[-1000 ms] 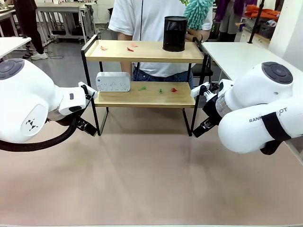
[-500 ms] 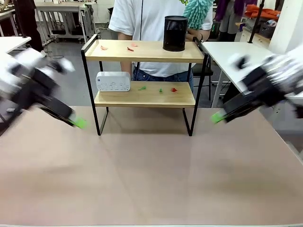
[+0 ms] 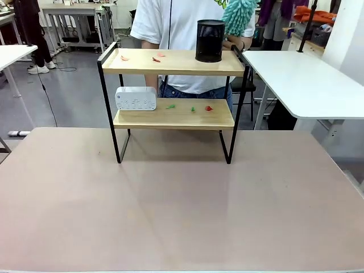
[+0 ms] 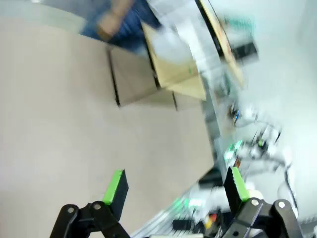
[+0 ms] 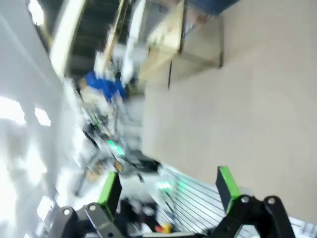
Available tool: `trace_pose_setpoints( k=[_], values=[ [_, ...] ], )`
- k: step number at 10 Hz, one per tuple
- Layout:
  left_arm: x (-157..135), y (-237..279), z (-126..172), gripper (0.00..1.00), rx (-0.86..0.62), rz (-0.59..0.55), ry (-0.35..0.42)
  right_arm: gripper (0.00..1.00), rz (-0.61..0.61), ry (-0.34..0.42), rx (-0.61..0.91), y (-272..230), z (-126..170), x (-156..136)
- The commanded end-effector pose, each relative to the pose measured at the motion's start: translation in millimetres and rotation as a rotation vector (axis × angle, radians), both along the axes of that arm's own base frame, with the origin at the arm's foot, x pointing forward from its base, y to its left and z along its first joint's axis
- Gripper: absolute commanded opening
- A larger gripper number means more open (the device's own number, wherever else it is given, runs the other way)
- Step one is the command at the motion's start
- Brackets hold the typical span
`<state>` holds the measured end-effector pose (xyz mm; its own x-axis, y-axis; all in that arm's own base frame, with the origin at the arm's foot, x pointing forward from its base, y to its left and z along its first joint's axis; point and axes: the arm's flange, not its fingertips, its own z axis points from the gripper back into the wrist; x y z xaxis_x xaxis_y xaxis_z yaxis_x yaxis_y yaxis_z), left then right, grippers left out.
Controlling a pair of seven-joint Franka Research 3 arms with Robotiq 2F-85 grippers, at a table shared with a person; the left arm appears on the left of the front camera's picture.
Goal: Clean the shelf.
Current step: Pick up the Duster from the human.
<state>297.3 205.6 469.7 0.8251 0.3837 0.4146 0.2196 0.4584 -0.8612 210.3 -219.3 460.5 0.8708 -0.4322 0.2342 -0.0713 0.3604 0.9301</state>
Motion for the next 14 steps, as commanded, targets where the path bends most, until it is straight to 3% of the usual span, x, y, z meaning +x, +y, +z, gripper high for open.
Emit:
trace_pose_setpoints(
  k=[1, 2, 14],
  values=[
    [29, -31, -29, 1.0, -0.018, 0.109, 0.018, 1.0, -0.324, -0.059, 0.177, 17, -19, 33],
    [0, 0, 0, 1.0, 0.0, 0.0, 0.0, 1.0, 0.0, 0.0, 0.0, 0, 0, 0],
    [0, 0, 0, 1.0, 0.0, 0.0, 0.0, 1.0, 0.0, 0.0, 0.0, 0, 0, 0]
  ],
)
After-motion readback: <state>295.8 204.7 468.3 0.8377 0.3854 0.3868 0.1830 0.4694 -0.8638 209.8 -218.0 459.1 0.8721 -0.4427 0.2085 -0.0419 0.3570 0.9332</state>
